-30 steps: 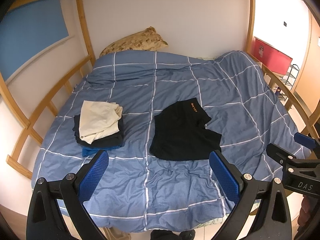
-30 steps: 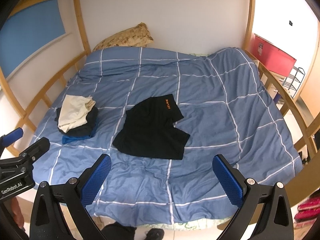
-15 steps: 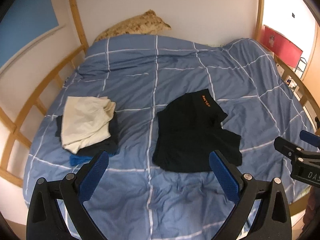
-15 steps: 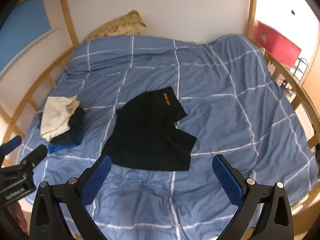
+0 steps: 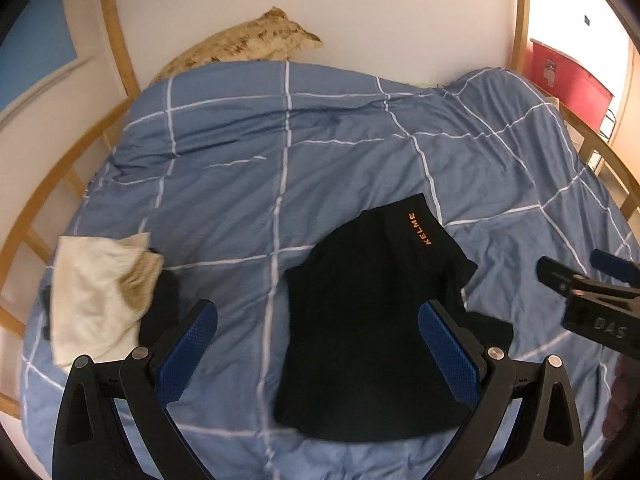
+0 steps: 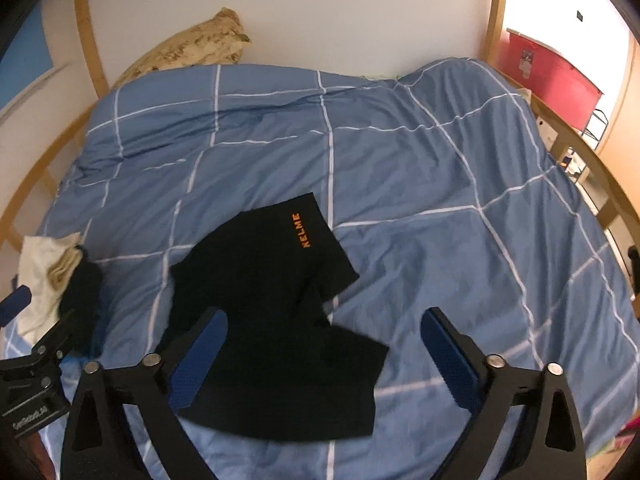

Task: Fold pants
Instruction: 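Lower both tools toward the black shorts and close the right tool on the waistband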

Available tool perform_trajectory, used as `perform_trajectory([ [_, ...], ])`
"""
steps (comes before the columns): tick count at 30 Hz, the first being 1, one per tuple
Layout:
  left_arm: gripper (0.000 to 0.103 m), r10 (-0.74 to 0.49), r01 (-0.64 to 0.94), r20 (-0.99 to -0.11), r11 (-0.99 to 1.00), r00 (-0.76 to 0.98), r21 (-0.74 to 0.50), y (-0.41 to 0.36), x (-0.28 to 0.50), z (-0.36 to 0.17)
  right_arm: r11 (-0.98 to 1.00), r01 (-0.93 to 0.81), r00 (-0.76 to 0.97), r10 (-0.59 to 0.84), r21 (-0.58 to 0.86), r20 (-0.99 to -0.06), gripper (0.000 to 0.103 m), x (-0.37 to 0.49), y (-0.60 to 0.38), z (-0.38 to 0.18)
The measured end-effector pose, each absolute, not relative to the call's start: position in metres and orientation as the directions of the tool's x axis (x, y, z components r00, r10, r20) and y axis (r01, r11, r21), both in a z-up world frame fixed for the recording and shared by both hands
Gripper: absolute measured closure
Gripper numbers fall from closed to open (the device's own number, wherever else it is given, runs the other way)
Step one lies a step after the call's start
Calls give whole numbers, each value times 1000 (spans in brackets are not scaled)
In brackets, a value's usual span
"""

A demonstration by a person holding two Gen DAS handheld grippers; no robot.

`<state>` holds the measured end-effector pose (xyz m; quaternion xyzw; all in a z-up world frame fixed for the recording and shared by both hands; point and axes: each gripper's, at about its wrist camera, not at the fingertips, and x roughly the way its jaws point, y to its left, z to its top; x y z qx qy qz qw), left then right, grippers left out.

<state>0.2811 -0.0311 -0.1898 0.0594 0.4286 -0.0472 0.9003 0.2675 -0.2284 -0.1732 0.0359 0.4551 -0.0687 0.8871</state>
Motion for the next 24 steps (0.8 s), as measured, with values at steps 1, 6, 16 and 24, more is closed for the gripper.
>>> perform_trajectory([
  [1,1,-32,134,-778,989,627,67,-35,287,-195,988,154,574,-84,7,-815,8,278,-232,-184],
  [6,1,-34,134,-811,989,584,55,-61,324,-241,985,170,547,-63,38,-835,19,320,-252,-231],
  [16,1,-10,84,-861,996,508,38,-80,381,-303,991,133,459,-48,15,-887,32,400,-267,-315],
  [24,1,-20,112,-883,993,470,37,-90,394,-329,984,176,347,-45,17,-937,42,420,-279,-366],
])
